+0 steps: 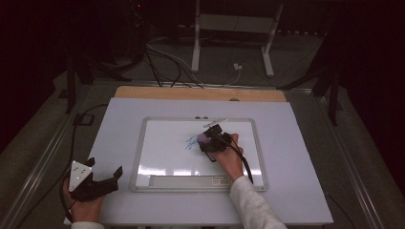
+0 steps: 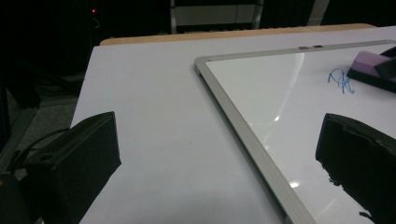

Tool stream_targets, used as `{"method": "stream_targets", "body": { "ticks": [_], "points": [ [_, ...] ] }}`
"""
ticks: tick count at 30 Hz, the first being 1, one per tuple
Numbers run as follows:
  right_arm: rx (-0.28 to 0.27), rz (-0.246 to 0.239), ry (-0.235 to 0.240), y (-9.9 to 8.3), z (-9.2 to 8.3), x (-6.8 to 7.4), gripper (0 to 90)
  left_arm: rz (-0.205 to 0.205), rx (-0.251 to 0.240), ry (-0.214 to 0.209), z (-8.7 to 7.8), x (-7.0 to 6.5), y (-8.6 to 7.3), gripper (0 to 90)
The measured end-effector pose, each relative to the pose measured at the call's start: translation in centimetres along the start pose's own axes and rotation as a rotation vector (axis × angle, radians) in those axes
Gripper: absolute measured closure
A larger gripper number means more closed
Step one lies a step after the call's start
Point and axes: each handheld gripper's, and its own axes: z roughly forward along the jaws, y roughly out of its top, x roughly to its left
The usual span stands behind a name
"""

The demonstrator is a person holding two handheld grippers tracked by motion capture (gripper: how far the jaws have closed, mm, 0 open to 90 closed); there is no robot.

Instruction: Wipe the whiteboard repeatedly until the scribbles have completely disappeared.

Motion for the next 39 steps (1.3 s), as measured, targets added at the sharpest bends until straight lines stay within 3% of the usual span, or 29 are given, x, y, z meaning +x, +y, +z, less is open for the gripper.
{"method": "stream_targets", "body": {
  "ticks": [1, 5, 11, 13, 15, 18, 19, 20, 26, 29, 30, 36, 39],
  "points": [
    [0.008, -0.042, 0.054, 0.0, -0.1, 0.7, 41.2, -0.001, -0.001, 0.0, 0.0, 0.0, 0.0, 0.6],
    [0.015, -0.066, 0.066, 0.1, -0.1, 1.0, 41.2, -0.003, -0.003, 0.0, -0.1, 0.0, 0.0, 0.6],
    [0.003, 0.065, -0.063, 0.3, 0.1, -1.6, 41.2, -0.011, -0.005, 0.0, -0.1, 0.1, 0.0, 0.6],
    [0.002, 0.097, -0.065, 0.2, 0.1, -2.0, 41.2, -0.009, -0.005, -0.002, 0.0, 0.1, 0.0, 0.6],
    [0.001, 0.074, -0.085, 0.2, 0.1, -1.5, 41.2, -0.004, -0.004, -0.002, 0.0, 0.1, 0.0, 0.6],
    [0.003, 0.022, -0.061, 0.3, 0.1, -0.3, 41.2, -0.001, -0.002, -0.003, 0.0, 0.0, 0.0, 0.6],
    [0.005, -0.01, -0.032, 0.3, 0.1, 0.5, 41.2, -0.002, -0.002, -0.003, 0.0, -0.1, 0.0, 0.6],
    [0.005, -0.01, -0.032, 0.3, 0.1, 0.5, 41.2, -0.001, -0.002, -0.003, 0.0, 0.0, 0.0, 0.6],
    [0.014, -0.084, 0.085, 0.3, 0.1, 2.6, 41.2, -0.003, 0.0, -0.004, 0.0, 0.0, 0.0, 0.6],
    [0.015, -0.114, 0.103, 0.3, 0.1, 3.2, 41.2, -0.004, -0.003, -0.003, 0.0, 0.0, 0.0, 0.6],
    [0.013, -0.102, 0.104, 0.4, 0.1, 3.1, 41.2, -0.005, -0.005, -0.004, -0.1, 0.0, 0.0, 0.6],
    [-0.001, 0.001, -0.024, 0.5, 0.3, 0.6, 41.3, -0.007, -0.005, -0.004, 0.0, 0.1, 0.0, 0.6],
    [-0.002, 0.028, -0.021, 0.5, 0.4, 0.0, 41.2, -0.005, -0.004, -0.005, 0.0, 0.0, 0.0, 0.6]
  ]
}}
